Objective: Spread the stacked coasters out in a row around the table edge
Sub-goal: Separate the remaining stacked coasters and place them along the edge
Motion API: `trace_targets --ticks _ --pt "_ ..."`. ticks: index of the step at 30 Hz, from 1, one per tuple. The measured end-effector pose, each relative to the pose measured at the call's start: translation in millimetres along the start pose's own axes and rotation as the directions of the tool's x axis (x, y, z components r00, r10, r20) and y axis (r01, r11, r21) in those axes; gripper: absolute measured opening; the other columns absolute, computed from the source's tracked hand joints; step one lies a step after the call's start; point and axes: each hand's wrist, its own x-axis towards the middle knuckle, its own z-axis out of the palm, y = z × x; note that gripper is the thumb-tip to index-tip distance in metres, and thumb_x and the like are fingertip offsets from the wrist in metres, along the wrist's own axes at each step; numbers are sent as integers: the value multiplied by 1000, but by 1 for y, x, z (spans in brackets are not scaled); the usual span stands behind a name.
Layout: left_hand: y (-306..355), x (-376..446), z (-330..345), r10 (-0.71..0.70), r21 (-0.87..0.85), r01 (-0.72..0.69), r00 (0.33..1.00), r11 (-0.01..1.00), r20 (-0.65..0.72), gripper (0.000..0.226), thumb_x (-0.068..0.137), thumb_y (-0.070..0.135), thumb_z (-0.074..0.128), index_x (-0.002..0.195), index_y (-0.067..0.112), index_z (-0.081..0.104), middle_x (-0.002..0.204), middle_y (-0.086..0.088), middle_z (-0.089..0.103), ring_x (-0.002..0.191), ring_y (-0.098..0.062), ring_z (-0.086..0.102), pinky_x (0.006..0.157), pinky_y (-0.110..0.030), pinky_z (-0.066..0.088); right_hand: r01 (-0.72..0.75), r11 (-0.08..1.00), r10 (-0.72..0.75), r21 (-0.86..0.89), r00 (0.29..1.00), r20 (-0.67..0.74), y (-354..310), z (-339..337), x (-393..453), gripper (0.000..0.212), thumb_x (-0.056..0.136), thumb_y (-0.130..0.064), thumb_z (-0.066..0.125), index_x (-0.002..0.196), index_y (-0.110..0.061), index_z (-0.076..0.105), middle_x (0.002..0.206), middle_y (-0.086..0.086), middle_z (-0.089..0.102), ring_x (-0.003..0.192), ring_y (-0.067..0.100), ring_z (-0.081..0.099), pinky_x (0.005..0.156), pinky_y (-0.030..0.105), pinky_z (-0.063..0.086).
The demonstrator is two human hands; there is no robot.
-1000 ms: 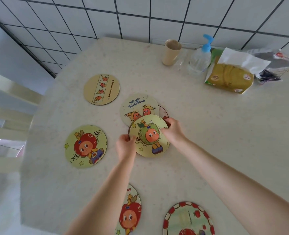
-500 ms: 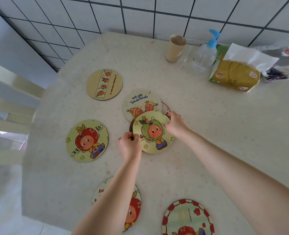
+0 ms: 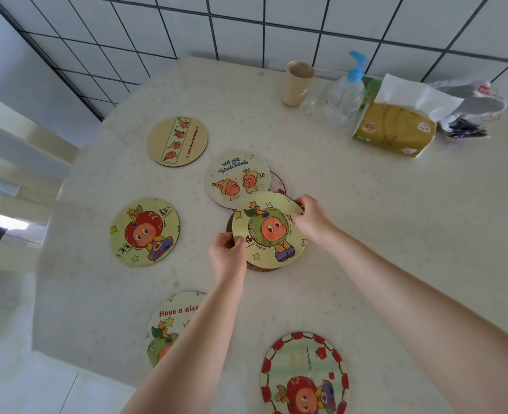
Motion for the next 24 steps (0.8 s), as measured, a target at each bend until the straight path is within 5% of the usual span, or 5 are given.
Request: trace_targets --ticks 6,14,18,24 --pt "-31 -63 18 37 30 -39 998 999 48 9 89 14 62 83 20 62 80 1 64 67 -10 55 56 -20 42 6 994 -6 110 1000 1 63 -30 -42 23 89 -3 47 110 -8 55 110 12 61 83 19 55 60 27 44" --pt "-108 -189 76 59 77 -65 995 995 75 5 89 16 59 93 16 62 89 -3 67 73 -17 58 64 -30 49 10 999 -9 46 1000 -24 185 -96 -126 26 95 -7 41 121 -4 47 106 4 48 91 22 47 73 29 35" --pt "-154 -258 102 57 113 -71 991 991 120 3 88 14 59 88 13 62 86 -9 66 68 -16 53 59 -28 44 -19 997 21 69 1000 -19 251 -130 -176 24 95 -5 41 119 -3 47 102 4 49 77 16 46 56 26 37" --pt "-200 -321 112 9 204 -44 986 978 167 2 87 11 58 87 11 60 70 0 57 57 -11 47 44 -16 37 -99 993 99 71 995 5 323 -145 -227 24 93 -6 43 116 -7 49 94 0 53 80 16 49 74 34 43"
